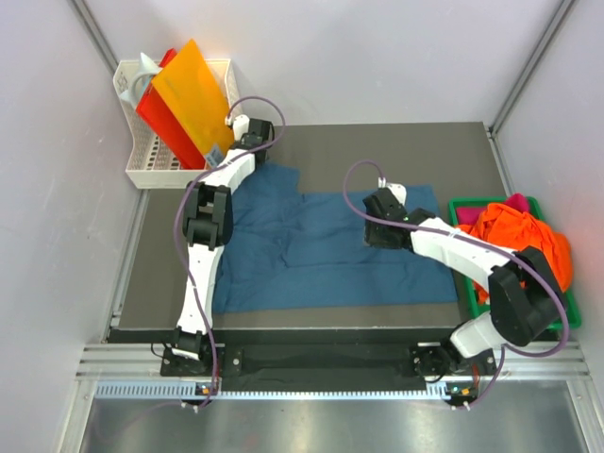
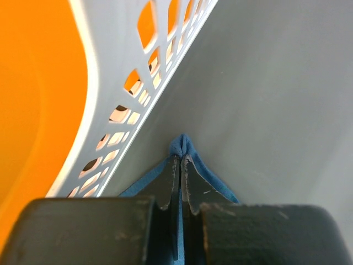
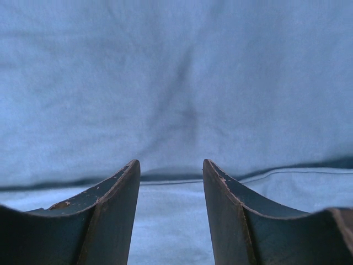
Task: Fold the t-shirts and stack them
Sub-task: Grap the side of the flattened tshirt furthest away from the robot with both arms
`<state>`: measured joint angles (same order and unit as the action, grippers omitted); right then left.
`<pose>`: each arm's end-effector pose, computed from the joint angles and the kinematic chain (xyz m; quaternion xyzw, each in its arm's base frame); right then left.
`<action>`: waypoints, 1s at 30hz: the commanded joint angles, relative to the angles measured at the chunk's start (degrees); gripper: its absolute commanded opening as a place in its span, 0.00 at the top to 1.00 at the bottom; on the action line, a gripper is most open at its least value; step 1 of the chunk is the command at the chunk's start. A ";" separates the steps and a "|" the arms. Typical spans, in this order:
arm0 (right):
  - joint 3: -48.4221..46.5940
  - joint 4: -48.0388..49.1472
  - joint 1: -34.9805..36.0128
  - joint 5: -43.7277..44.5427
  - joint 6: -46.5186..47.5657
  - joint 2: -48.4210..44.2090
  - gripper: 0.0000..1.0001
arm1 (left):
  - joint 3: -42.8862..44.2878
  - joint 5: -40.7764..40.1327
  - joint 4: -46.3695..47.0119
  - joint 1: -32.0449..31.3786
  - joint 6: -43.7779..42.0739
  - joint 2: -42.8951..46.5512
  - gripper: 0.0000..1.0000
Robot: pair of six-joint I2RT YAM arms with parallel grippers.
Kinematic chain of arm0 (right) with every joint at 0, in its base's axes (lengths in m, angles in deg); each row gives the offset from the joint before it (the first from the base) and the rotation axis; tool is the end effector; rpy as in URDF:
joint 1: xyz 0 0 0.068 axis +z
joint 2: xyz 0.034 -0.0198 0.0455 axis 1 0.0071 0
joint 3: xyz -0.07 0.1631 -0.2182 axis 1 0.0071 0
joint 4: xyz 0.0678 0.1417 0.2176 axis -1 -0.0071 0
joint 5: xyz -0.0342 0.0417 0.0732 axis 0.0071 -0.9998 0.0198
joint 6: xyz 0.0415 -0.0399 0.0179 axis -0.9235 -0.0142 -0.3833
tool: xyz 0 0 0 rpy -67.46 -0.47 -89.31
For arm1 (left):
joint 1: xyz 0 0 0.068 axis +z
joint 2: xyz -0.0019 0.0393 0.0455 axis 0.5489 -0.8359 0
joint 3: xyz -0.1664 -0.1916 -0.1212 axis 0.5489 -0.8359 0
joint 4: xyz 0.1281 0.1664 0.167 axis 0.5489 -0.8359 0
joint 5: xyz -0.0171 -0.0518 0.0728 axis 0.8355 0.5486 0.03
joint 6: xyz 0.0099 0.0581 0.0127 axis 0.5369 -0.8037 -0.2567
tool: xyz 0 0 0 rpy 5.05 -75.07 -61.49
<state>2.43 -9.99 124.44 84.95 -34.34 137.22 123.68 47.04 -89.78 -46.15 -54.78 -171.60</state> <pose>0.2550 0.1611 0.2109 0.0431 0.9512 0.0337 0.3038 0.5698 -0.1086 0.1522 -0.2604 0.8657 0.0590 0.4234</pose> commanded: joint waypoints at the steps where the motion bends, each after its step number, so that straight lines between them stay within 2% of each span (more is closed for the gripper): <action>1: -5.87 0.44 -2.23 5.08 1.32 0.89 0.50 | -3.59 1.27 -2.12 0.29 -0.33 0.36 1.00; 7: -11.75 -1.50 -19.53 8.87 -1.21 5.54 0.50 | -5.96 0.39 -1.59 0.29 -1.03 2.56 1.00; 10: -13.95 -1.06 -22.88 9.04 -2.28 10.11 0.51 | -6.67 0.21 -1.68 0.29 -0.51 3.17 1.00; 15: -18.61 3.49 -25.88 7.29 -2.72 17.31 0.51 | -8.34 0.30 -1.68 -0.14 0.02 4.32 1.00; 19: -29.40 3.16 -25.97 6.50 -0.97 24.17 0.51 | -9.83 0.21 -1.77 -0.32 0.28 5.46 1.00; 22: -33.29 3.86 -25.89 6.50 0.17 27.78 0.50 | -11.15 0.30 -1.51 -0.41 0.46 6.51 1.00; 30: -36.46 4.83 -26.67 7.73 1.32 32.97 0.50 | -14.05 0.21 -1.50 -0.58 0.55 8.80 1.00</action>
<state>-30.77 -6.58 98.69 91.45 -34.17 167.84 112.32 46.98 -86.11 -46.50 -54.30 -165.00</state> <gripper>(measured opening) 0.499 0.013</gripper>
